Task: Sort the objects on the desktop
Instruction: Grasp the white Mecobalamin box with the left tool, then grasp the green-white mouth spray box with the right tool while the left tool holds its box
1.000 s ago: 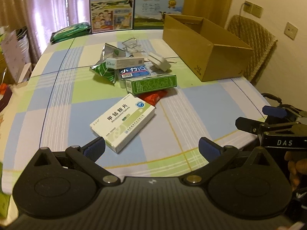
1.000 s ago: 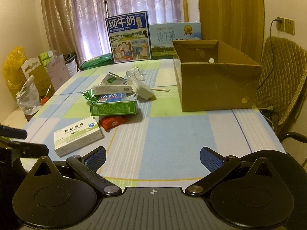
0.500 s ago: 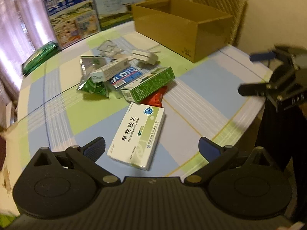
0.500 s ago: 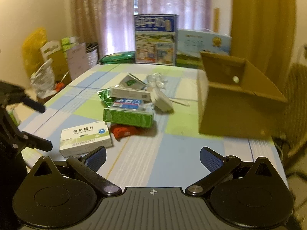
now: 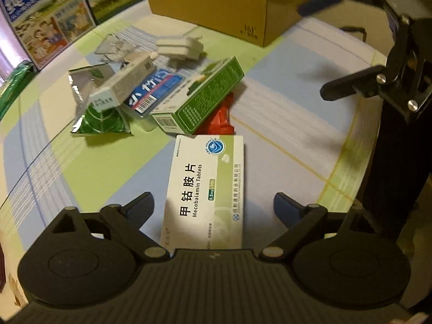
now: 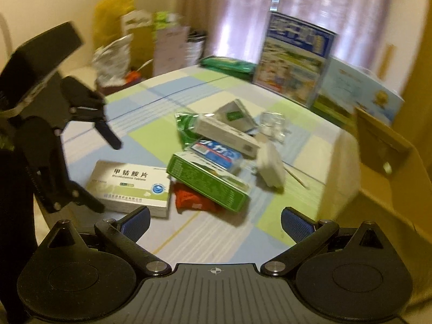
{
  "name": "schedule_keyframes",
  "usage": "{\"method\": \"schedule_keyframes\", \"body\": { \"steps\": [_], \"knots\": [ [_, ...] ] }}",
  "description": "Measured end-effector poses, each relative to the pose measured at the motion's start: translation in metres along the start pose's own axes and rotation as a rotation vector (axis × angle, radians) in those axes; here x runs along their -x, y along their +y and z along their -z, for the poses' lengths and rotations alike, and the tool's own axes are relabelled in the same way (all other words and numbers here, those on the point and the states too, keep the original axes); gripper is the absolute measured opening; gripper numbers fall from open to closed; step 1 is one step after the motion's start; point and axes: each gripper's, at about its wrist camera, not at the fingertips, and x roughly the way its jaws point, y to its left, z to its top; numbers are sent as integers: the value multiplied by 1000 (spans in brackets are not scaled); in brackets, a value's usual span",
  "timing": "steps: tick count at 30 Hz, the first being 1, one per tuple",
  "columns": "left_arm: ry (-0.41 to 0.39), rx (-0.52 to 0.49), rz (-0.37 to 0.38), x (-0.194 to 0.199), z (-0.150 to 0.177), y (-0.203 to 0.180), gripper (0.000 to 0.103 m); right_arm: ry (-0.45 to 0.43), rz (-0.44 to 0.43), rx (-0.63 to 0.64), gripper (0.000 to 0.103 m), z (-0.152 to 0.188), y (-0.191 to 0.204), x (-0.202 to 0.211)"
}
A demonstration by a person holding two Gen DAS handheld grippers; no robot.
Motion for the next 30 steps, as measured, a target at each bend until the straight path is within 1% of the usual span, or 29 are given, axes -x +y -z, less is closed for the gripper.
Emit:
{"method": "schedule_keyframes", "body": {
  "steps": [2,5,7,9,12,16,18,22,27,30],
  "knots": [
    [16,-20,15,-8,0,2,87,5,-26,52,101,-4,0,-10],
    [33,-35,33,-17,1,7,81,22,-77,115,101,-11,-2,-28],
    [45,-33,31,-21,2,10,73,29,-111,169,101,-16,-2,-40],
    [50,-13,31,-24,3,16,69,35,-128,218,101,-23,-2,-52],
    [43,-13,41,-23,6,21,68,50,-169,267,101,-33,-4,-70],
    [45,-24,29,-20,11,28,68,93,-224,306,100,-42,-11,-94],
    [44,-8,16,-18,16,36,68,125,-253,312,95,-46,-16,-107],
    [39,44,-21,-15,24,50,68,188,-285,317,91,-50,-24,-131],
    [17,78,-19,-13,28,55,68,253,-324,333,85,-52,-30,-155],
    [13,87,-20,-13,28,55,68,302,-367,316,85,-53,-34,-168]
  ]
}}
